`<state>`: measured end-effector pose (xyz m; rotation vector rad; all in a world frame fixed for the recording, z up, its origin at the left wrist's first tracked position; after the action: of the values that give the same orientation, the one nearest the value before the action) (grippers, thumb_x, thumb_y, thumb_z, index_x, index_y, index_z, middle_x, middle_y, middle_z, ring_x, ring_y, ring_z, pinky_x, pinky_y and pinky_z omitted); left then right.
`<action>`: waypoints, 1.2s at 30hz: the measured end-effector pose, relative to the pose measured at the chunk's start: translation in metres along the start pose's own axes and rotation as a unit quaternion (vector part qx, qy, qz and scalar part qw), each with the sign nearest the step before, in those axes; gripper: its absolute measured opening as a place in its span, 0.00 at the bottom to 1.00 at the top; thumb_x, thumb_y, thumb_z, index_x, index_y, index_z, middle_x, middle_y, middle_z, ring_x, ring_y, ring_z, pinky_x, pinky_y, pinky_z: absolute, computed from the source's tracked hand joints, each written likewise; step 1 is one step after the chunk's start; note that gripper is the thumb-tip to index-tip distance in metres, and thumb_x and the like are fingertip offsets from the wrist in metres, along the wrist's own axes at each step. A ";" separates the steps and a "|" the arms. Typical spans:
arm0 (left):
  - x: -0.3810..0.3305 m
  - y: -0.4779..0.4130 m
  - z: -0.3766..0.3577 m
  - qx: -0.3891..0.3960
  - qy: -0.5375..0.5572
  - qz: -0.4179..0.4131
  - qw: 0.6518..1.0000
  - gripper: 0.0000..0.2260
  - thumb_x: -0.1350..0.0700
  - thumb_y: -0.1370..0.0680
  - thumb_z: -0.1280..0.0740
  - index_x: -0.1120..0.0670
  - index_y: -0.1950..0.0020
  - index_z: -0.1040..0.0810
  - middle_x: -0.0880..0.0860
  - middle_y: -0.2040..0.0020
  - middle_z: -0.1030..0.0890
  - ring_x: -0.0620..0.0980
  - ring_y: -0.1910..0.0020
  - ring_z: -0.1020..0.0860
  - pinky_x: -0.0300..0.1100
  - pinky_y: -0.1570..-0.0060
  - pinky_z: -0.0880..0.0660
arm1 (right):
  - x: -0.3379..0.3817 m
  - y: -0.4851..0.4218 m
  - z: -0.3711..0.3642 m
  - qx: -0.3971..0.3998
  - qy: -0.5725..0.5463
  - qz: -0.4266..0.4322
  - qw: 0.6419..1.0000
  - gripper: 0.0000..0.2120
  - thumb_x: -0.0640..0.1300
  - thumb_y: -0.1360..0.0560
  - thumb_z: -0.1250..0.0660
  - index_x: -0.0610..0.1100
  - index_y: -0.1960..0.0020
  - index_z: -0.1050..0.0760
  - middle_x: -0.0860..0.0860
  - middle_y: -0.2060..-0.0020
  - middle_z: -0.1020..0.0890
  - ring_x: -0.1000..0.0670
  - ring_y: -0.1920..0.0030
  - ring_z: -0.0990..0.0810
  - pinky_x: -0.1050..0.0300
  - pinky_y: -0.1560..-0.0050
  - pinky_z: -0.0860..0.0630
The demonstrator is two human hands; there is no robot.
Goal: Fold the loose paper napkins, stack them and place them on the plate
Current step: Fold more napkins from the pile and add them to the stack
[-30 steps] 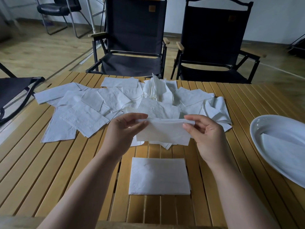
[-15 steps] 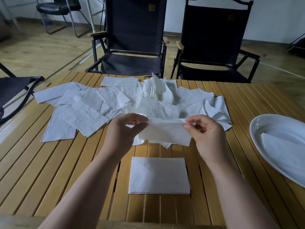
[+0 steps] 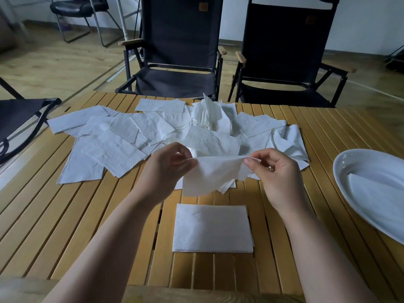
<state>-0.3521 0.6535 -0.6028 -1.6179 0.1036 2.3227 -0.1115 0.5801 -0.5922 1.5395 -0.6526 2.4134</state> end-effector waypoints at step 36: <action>0.037 0.031 -0.009 0.235 -0.134 0.227 0.935 0.05 0.55 0.24 0.27 0.53 0.50 0.19 0.53 0.58 0.14 0.49 0.64 0.15 0.40 0.62 0.19 | -0.047 0.027 -0.021 0.284 0.185 -0.209 0.917 0.10 0.55 0.27 0.25 0.49 0.58 0.18 0.50 0.77 0.21 0.55 0.76 0.25 0.57 0.61 0.30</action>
<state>-0.3647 0.6295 -0.6443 -1.1108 0.9831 2.5463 -0.1184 0.5690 -0.6490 1.1501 0.4502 2.5404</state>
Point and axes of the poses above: each hand's wrist, its own y-axis away from the middle knuckle, its own z-axis out of the back of the hand, x = y × z, the point moved 7 cm from there along -y, towards the middle knuckle
